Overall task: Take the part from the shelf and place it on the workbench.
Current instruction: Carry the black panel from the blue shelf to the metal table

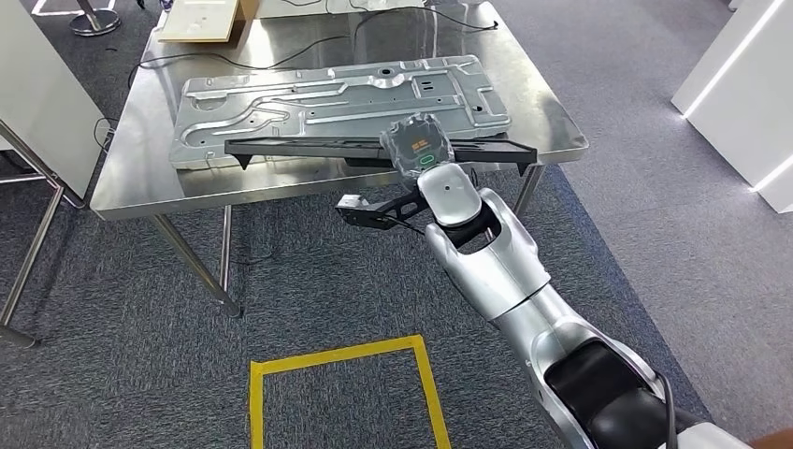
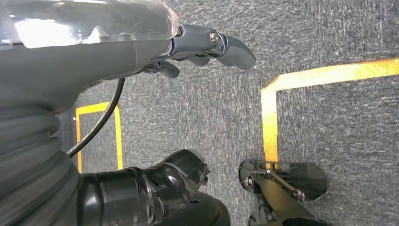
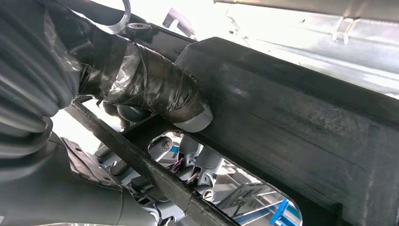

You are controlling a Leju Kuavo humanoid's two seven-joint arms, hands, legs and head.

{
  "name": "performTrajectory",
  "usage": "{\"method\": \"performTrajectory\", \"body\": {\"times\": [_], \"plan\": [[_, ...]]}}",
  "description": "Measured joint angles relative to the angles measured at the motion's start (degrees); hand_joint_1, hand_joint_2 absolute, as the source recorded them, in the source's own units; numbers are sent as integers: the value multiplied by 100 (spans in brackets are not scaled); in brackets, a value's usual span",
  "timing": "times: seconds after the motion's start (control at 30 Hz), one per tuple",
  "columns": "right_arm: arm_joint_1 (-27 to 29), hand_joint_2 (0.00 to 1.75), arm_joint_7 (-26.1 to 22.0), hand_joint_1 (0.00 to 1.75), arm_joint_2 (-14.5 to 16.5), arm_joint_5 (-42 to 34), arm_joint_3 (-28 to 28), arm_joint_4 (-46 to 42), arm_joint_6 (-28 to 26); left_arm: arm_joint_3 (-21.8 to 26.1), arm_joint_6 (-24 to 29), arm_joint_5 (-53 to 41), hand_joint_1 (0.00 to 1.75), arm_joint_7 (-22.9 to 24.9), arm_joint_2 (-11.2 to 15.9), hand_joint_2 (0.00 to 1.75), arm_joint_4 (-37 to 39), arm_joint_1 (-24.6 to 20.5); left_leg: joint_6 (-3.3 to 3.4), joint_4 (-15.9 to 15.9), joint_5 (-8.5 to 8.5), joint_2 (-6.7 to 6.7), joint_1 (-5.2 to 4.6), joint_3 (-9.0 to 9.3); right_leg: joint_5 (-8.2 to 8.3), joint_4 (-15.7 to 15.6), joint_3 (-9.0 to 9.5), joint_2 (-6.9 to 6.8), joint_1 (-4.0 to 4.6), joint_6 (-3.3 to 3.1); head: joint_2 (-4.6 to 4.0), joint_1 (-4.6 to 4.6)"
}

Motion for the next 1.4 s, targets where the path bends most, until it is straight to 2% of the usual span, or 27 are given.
{"method": "performTrajectory", "body": {"times": [0.1, 0.17, 0.23, 0.3, 0.33, 0.37, 0.4, 0.43, 0.47, 0.5, 0.53, 0.57, 0.63, 0.67, 0.7, 0.73, 0.8, 0.83, 0.87, 0.9, 0.97, 1.0, 1.03, 1.07, 1.2, 1.4], "plan": [[9, 175, -40, 175, -8, -57, 26, 69, -24, 0, -40, 7, 0, 1, 14, 175, -1, -3, 97, -90, 18, 13, 0, 23, 82, 9, -5, 1, -4, 64, 0, 0], [11, 175, -56, 175, -17, -85, 42, 103, -43, 0, -40, -9, 0, 2, 15, 175, 0, -2, 167, -197, 7, 25, 29, 108, 57, 178, -102, -52, 7, 87, -1, 2], [13, 175, -65, 175, -24, -93, 54, 130, -72, 0, -34, -34, 0, 12, 18, 175, 0, 1, 214, -243, -28, 44, 42, 181, -164, 701, -412, -108, 1, 110, -2, 2], [44, 175, -72, 175, -26, -95, 57, 159, -91, 0, -24, -57, 0, 37, 22, 175, -1, 9, 212, -240, -71, 71, 46, 235, -392, 1369, -840, -127, -21, 132, -2, 1], [70, 175, -75, 175, -27, -96, 57, 173, -92, 0, -20, -69, 0, 49, 24, 175, -1, 15, 193, -237, -103, 80, 51, 278, -387, 1523, -971, -138, -37, 141, -2, 1], [93, 175, -79, 175, -28, -98, 58, 186, -95, 0, -16, -81, 0, 61, 23, 175, -1, 20, 166, -234, -142, 83, 60, 336, -271, 1464, -993, -153, -53, 149, -2, 1], [110, 175, -83, 175, -32, -102, 59, 197, -97, 0, -14, -91, 0, 68, 22, 175, -1, 24, 132, -230, -193, 86, 72, 409, -73, 1188, -902, -172, -66, 154, -2, 1], [121, 175, -86, 175, -40, -106, 59, 204, -102, 0, -9, -99, 0, 74, 21, 175, -1, 31, 94, -228, -256, 89, 82, 475, 176, 778, -752, -204, -75, 153, -2, 2], [126, 175, -89, 175, -49, -112, 59, 217, -115, 0, -4, -102, 0, 78, 20, 175, -1, 35, 56, -213, -308, 96, 88, 538, 351, 418, -627, -237, -62, 136, -2, -3], [127, 175, -93, 175, -59, -121, 60, 230, -131, 0, 2, -104, 0, 80, 21, 175, 0, 35, 12, -201, -349, 106, 92, 562, 458, 153, -537, -260, -40, 95, -2, -2], [137, 175, -98, 175, -66, -132, 64, 239, -152, 0, 10, -109, 0, 80, 22, 175, 0, 30, -30, -191, -374, 119, 91, 568, 505, 21, -507, -272, -14, 47, -2, -1], [149, 175, -103, 175, -70, -143, 68, 249, -172, 0, 16, -114, 0, 77, 22, 175, -1, 20, -65, -181, -378, 130, 91, 574, 469, 16, -511, -268, 16, -11, -1, -1], [183, 175, -109, 175, -90, -158, 75, 251, -192, 0, 24, -136, 0, 64, 22, 175, 0, 3, -143, -46, -318, 134, 93, 513, 432, -26, -441, -244, 11, -104, 1, 7], [194, 175, -109, 175, -101, -161, 77, 256, -199, 0, 25, -147, 0, 55, 22, 175, 0, 1, -177, 165, -250, 123, 99, 402, 402, -60, -381, -237, -4, -141, 1, 7], [202, 175, -109, 175, -108, -163, 79, 261, -208, 0, 25, -156, 0, 45, 22, 175, 0, 2, -212, 470, -208, 112, 108, 218, 379, -106, -314, -228, -24, -171, 1, 8], [209, 175, -111, 175, -110, -166, 85, 268, -216, 0, 25, -159, 0, 34, 21, 175, -1, 2, -236, 814, -239, 103, 124, -13, 353, -143, -254, -218, -35, -190, 1, 5], [232, 175, -113, 175, -110, -172, 97, 289, -229, 0, 24, -161, 0, 17, 21, 175, -1, 3, -277, 1314, -548, 98, 150, -439, 280, -165, -155, -195, -41, -209, 1, 6], [249, 175, -114, 175, -111, -174, 102, 301, -232, 0, 23, -161, 0, 13, 21, 175, -1, 4, -290, 1386, -683, 98, 159, -572, 235, -159, -105, -181, -41, -206, 2, 5], [262, 175, -114, 175, -111, -175, 103, 312, -236, 0, 23, -159, 0, 13, 21, 175, -1, 7, -296, 1310, -692, 99, 165, -634, 187, -146, -54, -168, -42, -202, 1, 5], [267, 175, -114, 175, -111, -175, 104, 320, -240, 0, 23, -158, 0, 13, 22, 175, -1, 9, -296, 1081, -532, 99, 169, -619, 139, -130, -3, -155, -44, -193, 1, 6], [260, 175, -115, 175, -111, -175, 106, 326, -257, 0, 23, -157, 0, 14, 24, 175, -1, 13, -280, 379, 49, 98, 167, -447, 54, -99, 86, -138, -46, -158, 1, 7], [251, 175, -115, 175, -111, -175, 106, 327, -267, 0, 23, -157, 0, 14, 25, 175, -1, 10, -260, 98, 233, 97, 153, -374, 26, -92, 109, -131, -45, -131, 1, 7], [243, 175, -115, 175, -111, -175, 107, 328, -276, 0, 23, -157, 0, 14, 25, 175, -1, 3, -232, -68, 346, 95, 137, -328, 5, -90, 118, -128, -41, -99, 1, 8], [238, 175, -115, 175, -111, -175, 108, 330, -283, 0, 22, -157, 0, 14, 25, 175, -1, 0, -217, -121, 369, 91, 131, -316, -19, -81, 119, -128, -29, -86, 1, 9], [234, 175, -120, 175, -111, -175, 109, 331, -291, 0, 23, -158, 0, 23, 19, 175, -1, 3, -220, -135, 430, 60, 118, -290, -33, -93, 138, -139, -17, -201, 0, 8], [232, 175, -123, 175, -111, -175, 109, 332, -297, 0, 24, -170, 0, 31, 19, 175, -1, -3, -153, -134, 401, 32, 103, -291, -33, -173, 186, -166, -21, -195, 1, 9]]}}
